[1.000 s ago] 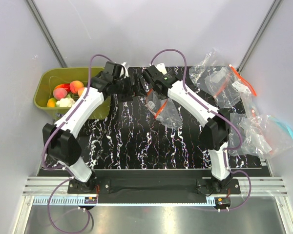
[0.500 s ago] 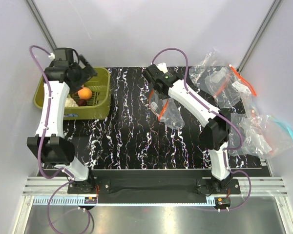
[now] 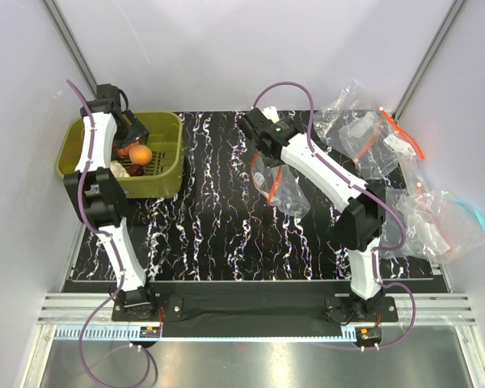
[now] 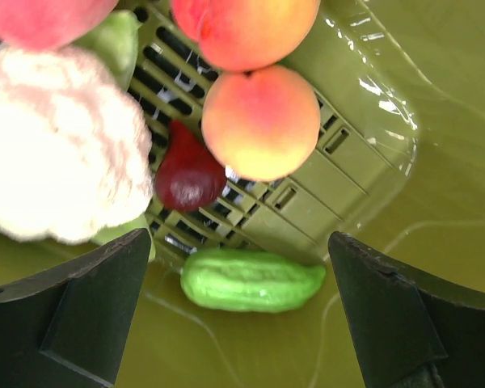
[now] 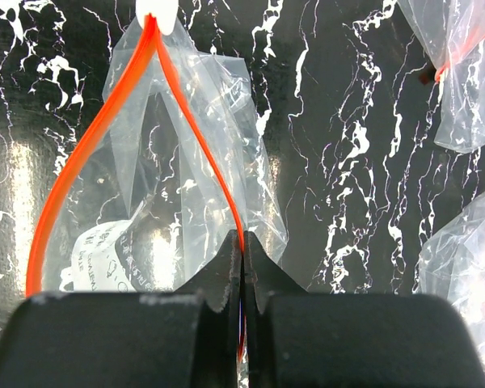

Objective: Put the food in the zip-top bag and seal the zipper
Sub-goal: Pick up the fake fruit from the bin.

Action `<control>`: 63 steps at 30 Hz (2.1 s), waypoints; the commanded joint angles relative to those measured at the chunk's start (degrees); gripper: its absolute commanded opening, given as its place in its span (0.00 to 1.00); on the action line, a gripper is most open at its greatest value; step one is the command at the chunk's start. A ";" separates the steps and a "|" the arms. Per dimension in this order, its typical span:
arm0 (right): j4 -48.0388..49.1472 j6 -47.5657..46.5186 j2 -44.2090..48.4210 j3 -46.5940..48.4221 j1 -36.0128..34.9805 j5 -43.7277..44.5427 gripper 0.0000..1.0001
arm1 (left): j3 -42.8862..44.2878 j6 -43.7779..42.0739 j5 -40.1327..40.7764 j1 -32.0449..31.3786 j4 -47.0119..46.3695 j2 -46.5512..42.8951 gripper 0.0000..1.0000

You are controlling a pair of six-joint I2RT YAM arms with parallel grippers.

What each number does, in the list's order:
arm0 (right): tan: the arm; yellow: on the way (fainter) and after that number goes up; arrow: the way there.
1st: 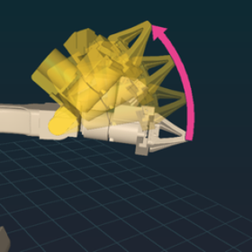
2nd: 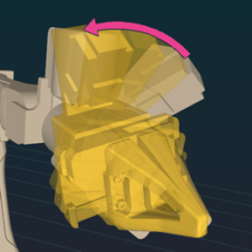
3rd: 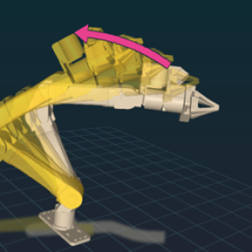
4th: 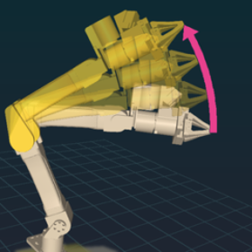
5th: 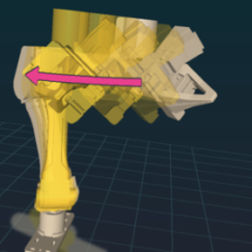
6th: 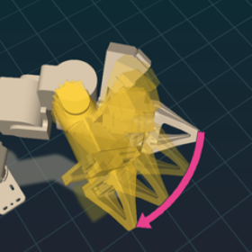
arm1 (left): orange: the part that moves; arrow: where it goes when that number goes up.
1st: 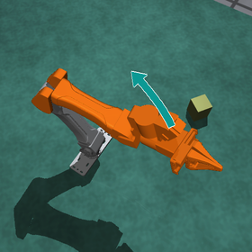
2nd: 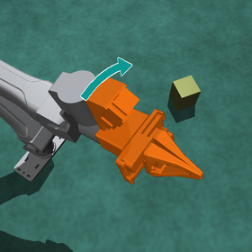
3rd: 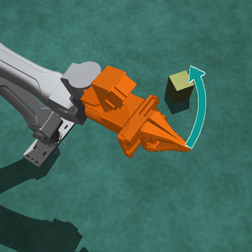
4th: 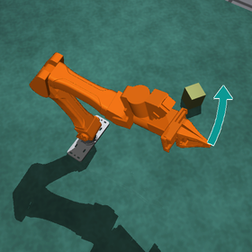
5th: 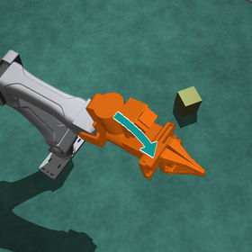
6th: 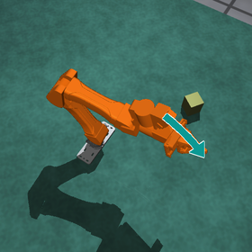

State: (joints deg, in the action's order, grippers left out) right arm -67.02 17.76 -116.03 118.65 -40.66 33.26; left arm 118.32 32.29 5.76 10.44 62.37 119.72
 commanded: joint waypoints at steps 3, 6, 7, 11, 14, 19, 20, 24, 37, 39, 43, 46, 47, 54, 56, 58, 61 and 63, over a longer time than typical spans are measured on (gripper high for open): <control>3.04 -1.32 4.58 -1.75 0.41 -0.65 0.00 | 6.30 -4.43 1.19 0.20 -0.23 3.32 0.99; 3.30 -1.41 4.58 -1.41 0.32 -1.70 0.00 | 6.22 -5.05 1.80 0.20 -0.67 5.08 0.99; 3.22 -1.06 4.58 -1.23 0.32 -1.96 0.00 | 6.13 -5.40 1.71 0.11 -0.93 5.78 0.99; 3.39 -1.06 4.67 -1.05 0.32 -2.32 0.00 | 5.96 -5.84 -0.39 0.20 -2.68 7.72 0.97; 3.39 -0.80 5.02 -1.32 0.32 -2.41 0.00 | 5.08 -5.75 -2.15 0.20 -4.44 8.77 0.93; 3.30 -0.27 5.98 -2.90 0.32 -2.49 0.00 | 4.37 -4.61 -5.50 0.20 -7.61 9.74 0.83; 3.22 -0.18 6.25 -3.07 0.32 -2.49 0.00 | 4.37 -4.43 -6.45 0.20 -8.74 9.83 0.83; 3.30 -0.27 7.04 -4.04 0.41 -2.32 0.00 | 4.29 -3.20 -9.36 0.29 -11.30 10.18 0.75; 2.60 -0.09 8.27 -4.30 0.41 -2.58 0.00 | 2.70 -4.17 -9.45 0.37 -13.15 11.76 0.64; 2.51 0.08 8.19 -4.48 0.32 -2.76 0.00 | 2.62 -4.34 -8.49 0.29 -12.97 11.33 0.86; 2.86 0.26 8.45 -5.01 0.32 -2.93 0.00 | 0.77 -4.87 -6.91 0.37 -14.47 10.01 0.95; 3.13 0.26 8.71 -5.36 0.32 -3.20 0.00 | 1.91 -4.87 -6.46 0.46 -14.29 11.41 0.96; 3.21 0.26 8.63 -5.71 0.41 -3.20 0.00 | 2.78 -4.78 -6.72 0.46 -14.21 11.93 0.96; 4.00 -0.79 9.24 -6.33 0.32 -3.55 0.00 | 4.99 -4.43 -6.90 0.46 -13.15 16.42 0.82; 4.18 -0.88 9.50 -6.33 0.32 -3.55 0.00 | 4.99 -4.52 -7.08 0.37 -13.41 16.51 0.69; 4.36 -1.06 9.59 -6.41 0.32 -3.81 0.00 | 4.55 -4.78 -7.17 0.55 -14.37 15.11 0.61; 4.53 -0.88 9.77 -6.85 0.32 -3.81 0.00 | -0.71 -5.05 -8.22 0.46 -19.90 8.71 0.57; 4.36 -0.80 9.85 -7.03 0.32 -4.07 0.00 | -3.00 -5.22 -9.36 0.46 -22.19 3.19 0.55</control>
State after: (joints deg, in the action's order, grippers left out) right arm -64.01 17.12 -109.54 111.83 -40.66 30.28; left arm 117.43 28.21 -2.02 10.79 46.15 132.84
